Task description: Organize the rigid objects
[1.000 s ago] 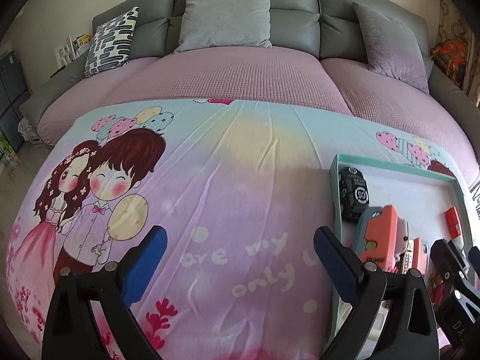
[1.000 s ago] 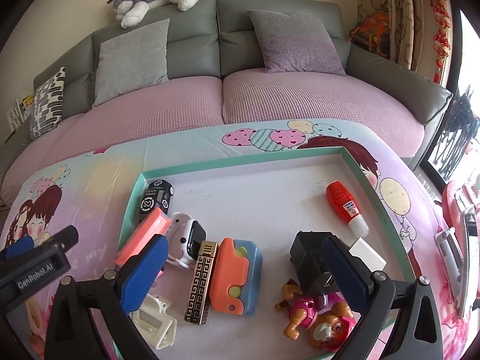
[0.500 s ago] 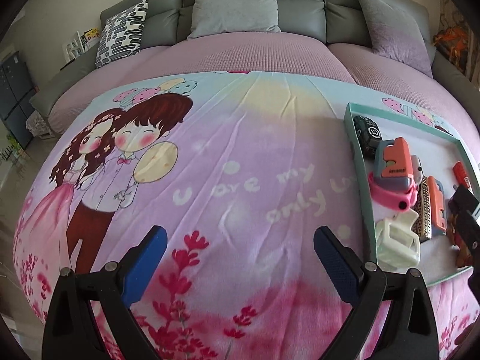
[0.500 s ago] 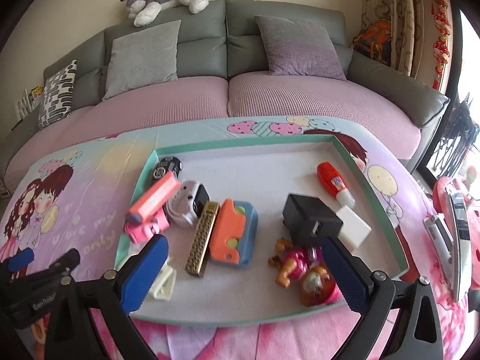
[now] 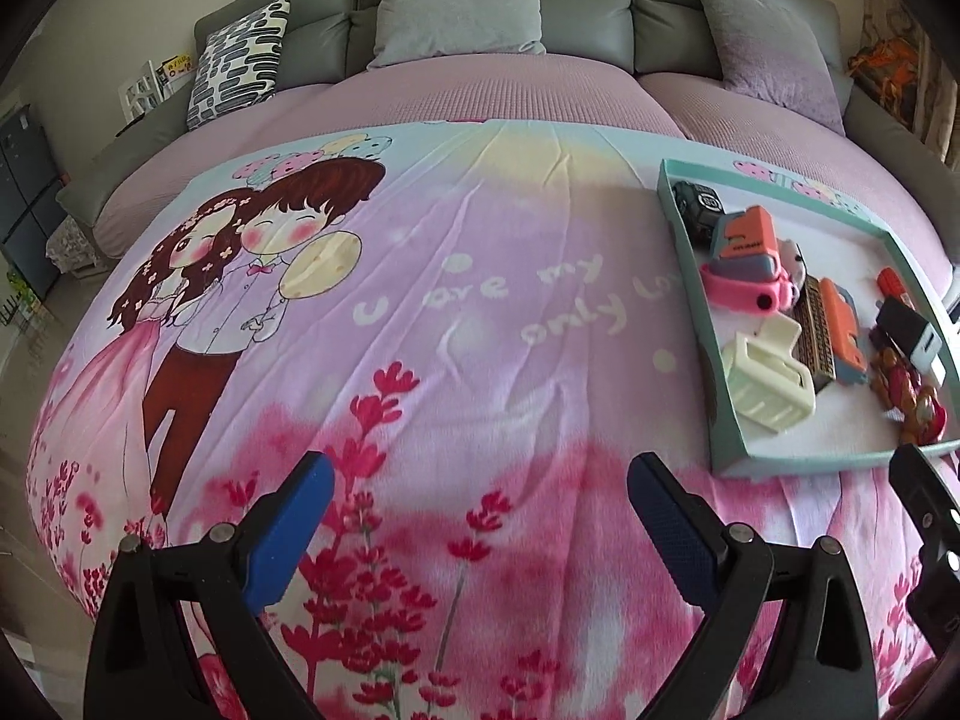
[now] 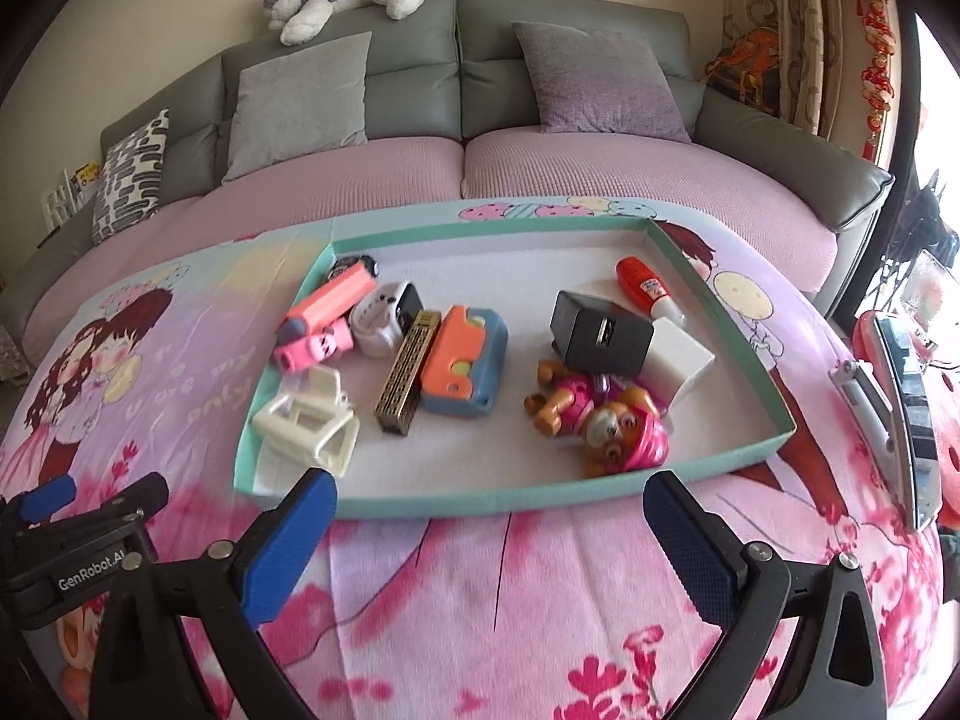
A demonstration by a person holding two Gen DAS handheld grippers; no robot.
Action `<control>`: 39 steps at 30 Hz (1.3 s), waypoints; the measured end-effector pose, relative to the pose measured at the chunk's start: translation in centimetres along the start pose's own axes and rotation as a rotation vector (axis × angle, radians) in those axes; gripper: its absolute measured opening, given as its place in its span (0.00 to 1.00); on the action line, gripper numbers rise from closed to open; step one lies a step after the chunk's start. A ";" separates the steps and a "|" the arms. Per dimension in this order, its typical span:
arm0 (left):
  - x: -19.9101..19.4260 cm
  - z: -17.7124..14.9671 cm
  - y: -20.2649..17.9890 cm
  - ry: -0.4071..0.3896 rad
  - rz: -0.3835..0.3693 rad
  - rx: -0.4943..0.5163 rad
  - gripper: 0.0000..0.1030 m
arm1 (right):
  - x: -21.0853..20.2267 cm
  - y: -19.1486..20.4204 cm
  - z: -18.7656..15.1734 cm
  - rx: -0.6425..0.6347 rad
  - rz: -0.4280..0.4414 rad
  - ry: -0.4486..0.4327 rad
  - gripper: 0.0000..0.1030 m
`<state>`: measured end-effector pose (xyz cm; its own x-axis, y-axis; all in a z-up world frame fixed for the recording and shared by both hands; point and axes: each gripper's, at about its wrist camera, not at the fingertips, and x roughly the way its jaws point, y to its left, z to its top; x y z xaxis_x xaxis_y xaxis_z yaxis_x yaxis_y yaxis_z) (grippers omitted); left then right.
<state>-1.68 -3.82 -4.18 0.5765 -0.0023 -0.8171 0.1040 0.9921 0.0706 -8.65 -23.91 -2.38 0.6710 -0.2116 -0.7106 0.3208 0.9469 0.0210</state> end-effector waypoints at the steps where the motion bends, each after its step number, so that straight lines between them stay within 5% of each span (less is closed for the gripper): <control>1: -0.2 -0.2 -0.1 0.001 0.001 0.008 0.95 | -0.2 0.1 -0.2 -0.001 0.007 -0.002 1.00; 23: -1.3 -2.5 -0.3 -0.041 0.068 0.089 0.95 | -0.6 0.2 -2.4 0.022 -0.012 -0.002 1.00; 39: -0.8 -3.0 1.0 -0.029 0.072 0.043 0.95 | -0.6 0.0 -2.7 0.031 -0.022 0.002 1.00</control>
<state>-4.48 -2.43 -5.22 0.6070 0.0645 -0.7921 0.0957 0.9835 0.1535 -10.82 -23.14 -3.85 0.6623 -0.2320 -0.7124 0.3560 0.9341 0.0268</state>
